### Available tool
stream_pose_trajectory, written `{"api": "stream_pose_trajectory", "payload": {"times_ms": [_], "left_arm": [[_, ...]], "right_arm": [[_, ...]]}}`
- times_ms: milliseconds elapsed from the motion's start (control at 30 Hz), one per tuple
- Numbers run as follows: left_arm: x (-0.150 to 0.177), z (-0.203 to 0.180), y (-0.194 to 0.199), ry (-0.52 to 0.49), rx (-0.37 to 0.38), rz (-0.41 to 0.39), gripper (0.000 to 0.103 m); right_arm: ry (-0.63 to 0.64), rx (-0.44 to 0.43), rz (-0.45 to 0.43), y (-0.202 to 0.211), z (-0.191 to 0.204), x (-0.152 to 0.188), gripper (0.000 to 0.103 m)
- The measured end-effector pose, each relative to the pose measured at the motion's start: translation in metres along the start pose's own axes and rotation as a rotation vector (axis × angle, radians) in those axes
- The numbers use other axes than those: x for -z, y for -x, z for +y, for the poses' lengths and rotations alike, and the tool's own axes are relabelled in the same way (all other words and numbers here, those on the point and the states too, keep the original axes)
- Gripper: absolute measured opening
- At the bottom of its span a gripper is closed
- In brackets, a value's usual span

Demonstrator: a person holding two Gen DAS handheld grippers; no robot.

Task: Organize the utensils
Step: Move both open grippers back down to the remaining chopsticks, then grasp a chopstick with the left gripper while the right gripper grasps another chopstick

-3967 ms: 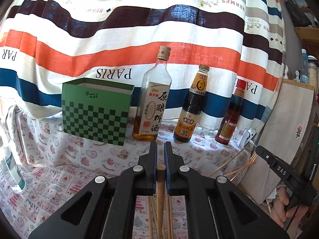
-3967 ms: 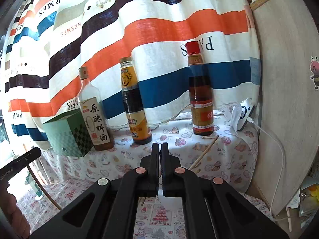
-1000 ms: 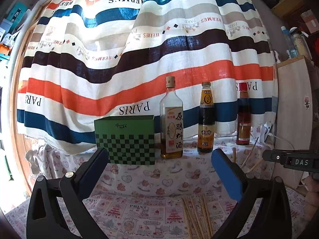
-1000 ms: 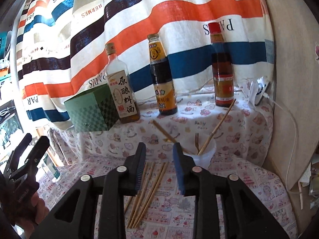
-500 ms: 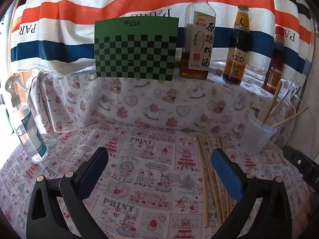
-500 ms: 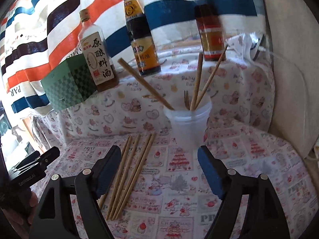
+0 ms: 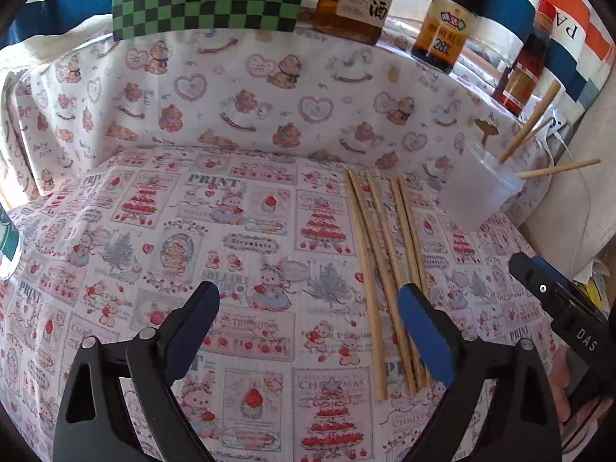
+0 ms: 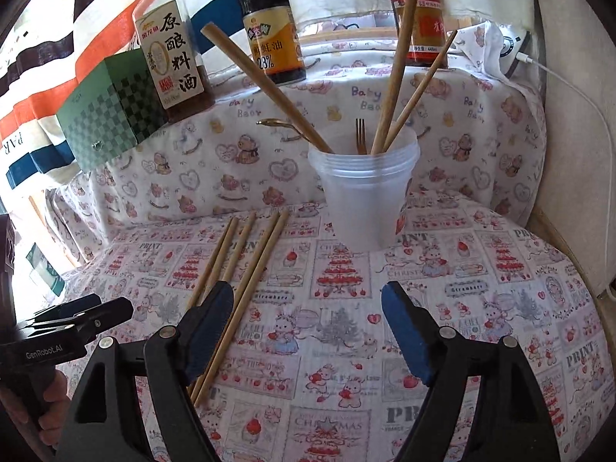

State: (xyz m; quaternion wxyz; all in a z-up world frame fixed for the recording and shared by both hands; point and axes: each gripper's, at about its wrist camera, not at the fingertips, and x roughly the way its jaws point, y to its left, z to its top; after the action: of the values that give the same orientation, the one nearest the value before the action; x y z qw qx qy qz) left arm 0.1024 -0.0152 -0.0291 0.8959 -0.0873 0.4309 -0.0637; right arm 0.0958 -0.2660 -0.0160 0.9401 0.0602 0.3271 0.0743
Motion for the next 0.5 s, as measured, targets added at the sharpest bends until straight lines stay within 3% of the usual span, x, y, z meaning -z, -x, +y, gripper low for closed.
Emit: {"api": "stream_pose_trajectory", "payload": {"times_ms": [67,167,300,433,500], "left_arm": [[0.003,-0.007,-0.005,-0.037,0.001,0.031,0.081],[0.008,-0.016,-0.014,-0.075,0.018,0.091,0.057],[0.013,-0.026,-0.019,-0.116,0.035,0.125,0.047],[0.018,-0.036,-0.018,-0.161,0.034,0.122,0.046],[0.020,-0.040,-0.022,-0.188,0.020,0.155,0.040]], "right_arm": [[-0.005,0.000,0.009,-0.002,-0.001,0.001,0.081],[-0.022,-0.004,0.015,-0.003,-0.003,-0.001,0.081],[-0.043,0.003,0.024,-0.004,-0.008,-0.002,0.081],[-0.048,0.012,0.034,-0.006,-0.008,-0.002,0.081],[-0.042,0.019,0.034,-0.007,-0.007,-0.002,0.081]]}}
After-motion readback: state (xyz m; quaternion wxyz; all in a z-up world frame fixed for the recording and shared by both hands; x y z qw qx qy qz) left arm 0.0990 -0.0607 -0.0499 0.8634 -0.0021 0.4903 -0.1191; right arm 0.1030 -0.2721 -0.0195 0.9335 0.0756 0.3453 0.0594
